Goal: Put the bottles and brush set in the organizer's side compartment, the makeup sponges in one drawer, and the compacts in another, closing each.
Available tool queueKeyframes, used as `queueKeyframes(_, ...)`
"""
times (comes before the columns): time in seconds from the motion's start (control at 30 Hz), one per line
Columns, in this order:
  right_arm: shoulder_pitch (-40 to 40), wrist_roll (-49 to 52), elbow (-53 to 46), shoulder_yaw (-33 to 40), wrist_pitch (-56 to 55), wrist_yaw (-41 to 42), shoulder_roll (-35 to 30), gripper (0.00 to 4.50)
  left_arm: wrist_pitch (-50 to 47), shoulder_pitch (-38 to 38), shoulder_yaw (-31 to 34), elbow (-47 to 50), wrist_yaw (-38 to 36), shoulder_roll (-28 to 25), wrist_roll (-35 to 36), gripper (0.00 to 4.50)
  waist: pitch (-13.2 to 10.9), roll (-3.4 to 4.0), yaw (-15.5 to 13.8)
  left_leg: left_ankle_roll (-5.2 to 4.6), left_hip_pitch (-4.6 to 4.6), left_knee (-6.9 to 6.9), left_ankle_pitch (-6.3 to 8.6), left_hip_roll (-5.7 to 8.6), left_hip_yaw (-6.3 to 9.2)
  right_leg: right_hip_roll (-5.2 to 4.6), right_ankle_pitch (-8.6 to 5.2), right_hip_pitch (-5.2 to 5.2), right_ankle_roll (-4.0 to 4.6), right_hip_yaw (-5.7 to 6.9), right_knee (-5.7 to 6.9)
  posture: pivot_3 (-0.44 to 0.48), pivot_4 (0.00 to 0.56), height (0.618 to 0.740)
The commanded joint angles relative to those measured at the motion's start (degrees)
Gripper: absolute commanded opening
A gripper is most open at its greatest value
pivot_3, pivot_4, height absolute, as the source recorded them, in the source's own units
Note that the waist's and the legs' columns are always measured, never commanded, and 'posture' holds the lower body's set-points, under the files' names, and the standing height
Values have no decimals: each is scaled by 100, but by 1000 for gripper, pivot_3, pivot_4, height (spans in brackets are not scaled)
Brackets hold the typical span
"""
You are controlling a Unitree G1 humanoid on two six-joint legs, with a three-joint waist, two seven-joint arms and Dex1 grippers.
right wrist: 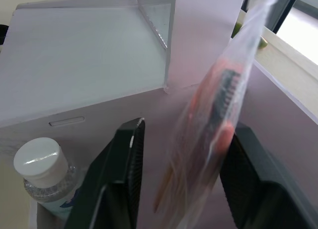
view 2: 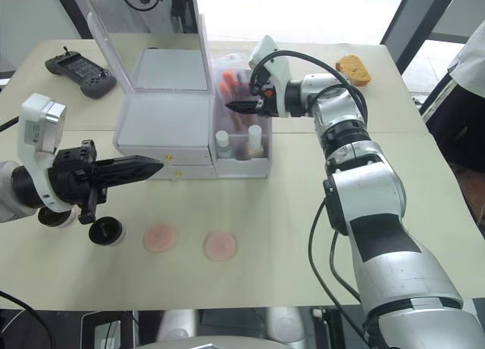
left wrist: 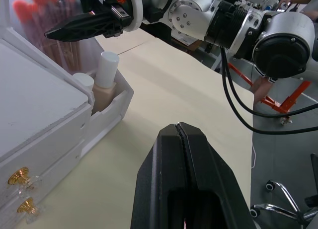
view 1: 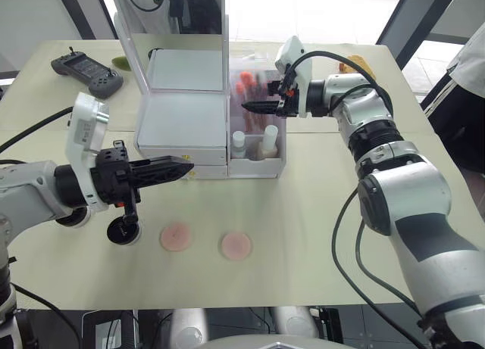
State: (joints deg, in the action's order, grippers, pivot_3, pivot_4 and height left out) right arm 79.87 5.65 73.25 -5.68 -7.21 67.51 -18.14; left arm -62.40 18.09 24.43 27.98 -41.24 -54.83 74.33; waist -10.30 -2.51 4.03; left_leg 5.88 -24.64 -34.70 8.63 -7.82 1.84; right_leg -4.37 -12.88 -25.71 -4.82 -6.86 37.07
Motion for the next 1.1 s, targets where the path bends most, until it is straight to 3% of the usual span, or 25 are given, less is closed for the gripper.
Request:
queueKeyframes(0.03, 231, 26, -127, 290, -122, 95, -188, 3565, 130, 104, -18, 15, -53, -101, 38, 0, 0, 0, -1, 0, 0, 0, 0, 0, 0, 0, 0, 0, 0, 0, 0, 0, 150, 705)
queueKeyframes(0.13, 363, 152, -331, 526, -60, 193, -410, 4486, 185, 161, -146, -31, -110, -68, -46, 0, -1, 1, -2, 0, -1, 0, 0, 0, 0, -1, 0, 0, 0, 0, 0, 0, 150, 705)
queueKeyframes(0.3, 379, 361, -1298, 793, 518, 475, -800, 4486, 305, 320, -383, -184, -254, -15, -227, 0, -3, 4, -6, 1, -1, 0, 0, 0, 0, -1, -2, 0, -3, 0, -1, 0, 150, 705)
queueKeyframes(0.43, -370, 414, -3424, 488, 1800, 387, -892, 4486, 417, 434, -562, -290, -375, 20, -377, 0, -3, 5, -4, 0, 3, 1, 0, 0, 0, 1, -4, -1, -3, -1, 2, 0, 150, 705)
queueKeyframes(0.57, -1136, 234, -5419, 62, 2905, -91, -914, 3574, 532, 584, -665, -445, -569, 14, -575, 0, -3, 6, -11, 13, 2, 1, -8, 0, 0, 2, -9, -7, -9, -3, 9, 0, 150, 705)
queueKeyframes(0.7, -1397, -42, -6127, -412, 3294, -371, -892, 2240, 664, 743, -625, -589, -715, -58, -743, 0, -3, 6, -23, 25, -22, 1, -15, 0, 0, 2, -7, -38, -7, -4, 16, 0, 150, 705)
queueKeyframes(0.87, -1280, -388, -5478, -768, 3111, -631, -759, 536, 741, 832, -552, -595, -773, -130, -906, 0, -3, 5, -42, 25, -26, 0, -15, 0, 0, 0, -4, -38, -3, -3, 13, 0, 150, 705)
queueKeyframes(0.93, -1124, -547, -4906, -876, 2862, -725, -661, 51, 741, 852, -518, -568, -722, -130, -915, 0, -3, 5, -39, 25, -29, -1, -15, 0, 0, 0, -3, -39, -2, -3, 12, 0, 150, 705)
queueKeyframes(1.1, -458, -1237, -2825, -1110, 1674, -1470, -553, 51, 732, 823, -436, -487, -611, -130, -933, 0, -3, 5, -9, 25, -32, -1, -16, 0, 0, 0, 1, -42, 4, -3, 13, 0, 150, 705)
